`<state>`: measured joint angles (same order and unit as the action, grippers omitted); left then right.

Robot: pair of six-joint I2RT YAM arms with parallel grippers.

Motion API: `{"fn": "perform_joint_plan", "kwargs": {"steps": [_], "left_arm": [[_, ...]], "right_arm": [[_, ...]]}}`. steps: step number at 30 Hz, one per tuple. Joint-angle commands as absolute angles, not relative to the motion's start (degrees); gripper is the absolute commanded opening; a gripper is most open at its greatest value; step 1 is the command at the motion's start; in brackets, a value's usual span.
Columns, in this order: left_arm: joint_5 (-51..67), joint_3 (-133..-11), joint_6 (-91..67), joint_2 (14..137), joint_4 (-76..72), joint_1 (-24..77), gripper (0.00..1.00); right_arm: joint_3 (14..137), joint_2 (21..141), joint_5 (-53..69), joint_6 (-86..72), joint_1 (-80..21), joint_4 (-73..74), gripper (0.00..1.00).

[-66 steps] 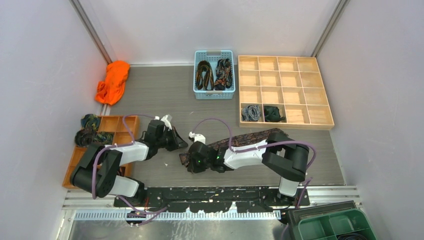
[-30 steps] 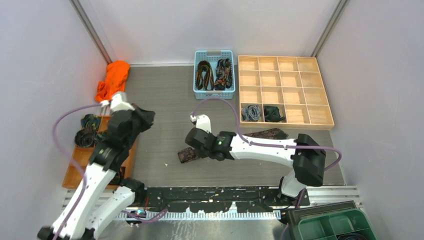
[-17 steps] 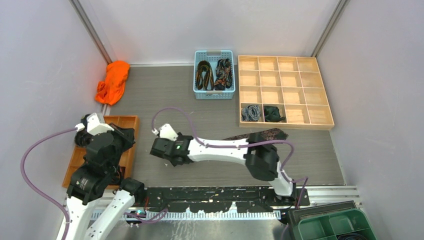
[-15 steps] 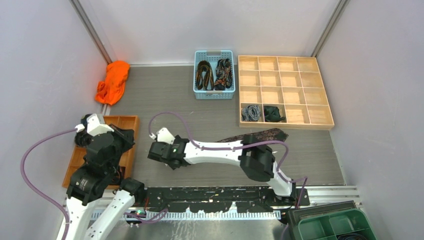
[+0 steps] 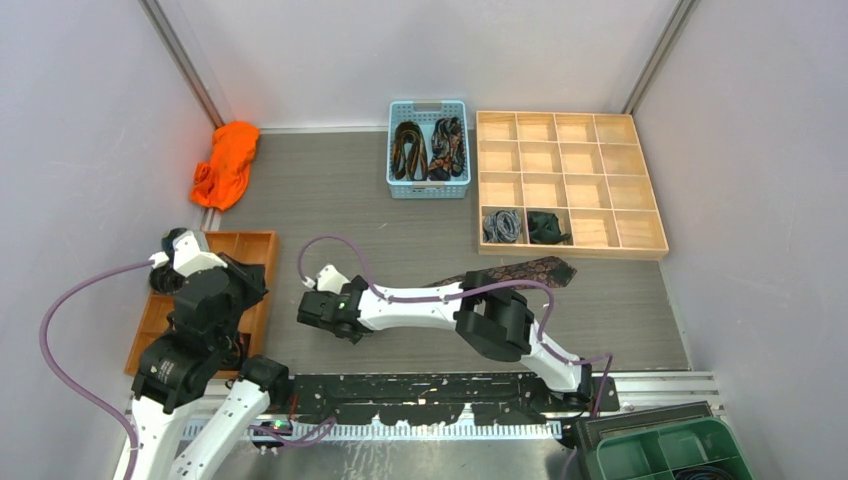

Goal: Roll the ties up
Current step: Roll the tie at the center of the board.

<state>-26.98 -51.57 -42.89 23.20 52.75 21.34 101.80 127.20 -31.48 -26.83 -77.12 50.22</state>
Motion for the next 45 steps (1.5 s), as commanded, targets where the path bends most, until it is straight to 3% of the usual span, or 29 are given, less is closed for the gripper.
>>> {"fn": "perform_joint_plan", "kwargs": {"steps": [1, 14, 22, 27, 35, 45], "left_arm": [[-28.26, -52.11, -41.58, 22.74, 51.73, 21.27, 0.00], [-27.72, -51.46, -40.54, 23.54, 51.35, 21.27, 0.00], [-26.09, -51.12, -39.19, 24.72, 48.88, 21.27, 0.00], [-25.36, -51.87, -38.43, 25.58, 47.30, 21.27, 0.00], [-25.65, -56.41, -36.98, 27.62, 47.41, 21.27, 0.00], [-21.61, -59.31, -36.19, 31.64, 44.26, 21.27, 0.00]], "right_arm": [[104.68, 125.69, -34.19, -26.18, -77.69, 50.27, 0.68], [107.91, 131.40, -32.75, -30.46, -76.43, 55.50, 0.64], [102.95, 130.20, -28.41, -35.40, -73.34, 54.41, 0.44], [94.75, 122.89, -24.93, -37.49, -70.68, 44.85, 0.34], [77.98, 108.86, -4.83, -38.12, -65.97, 17.58, 0.32], [69.96, 104.76, 14.06, -48.27, -63.66, -3.46, 0.32]]}}
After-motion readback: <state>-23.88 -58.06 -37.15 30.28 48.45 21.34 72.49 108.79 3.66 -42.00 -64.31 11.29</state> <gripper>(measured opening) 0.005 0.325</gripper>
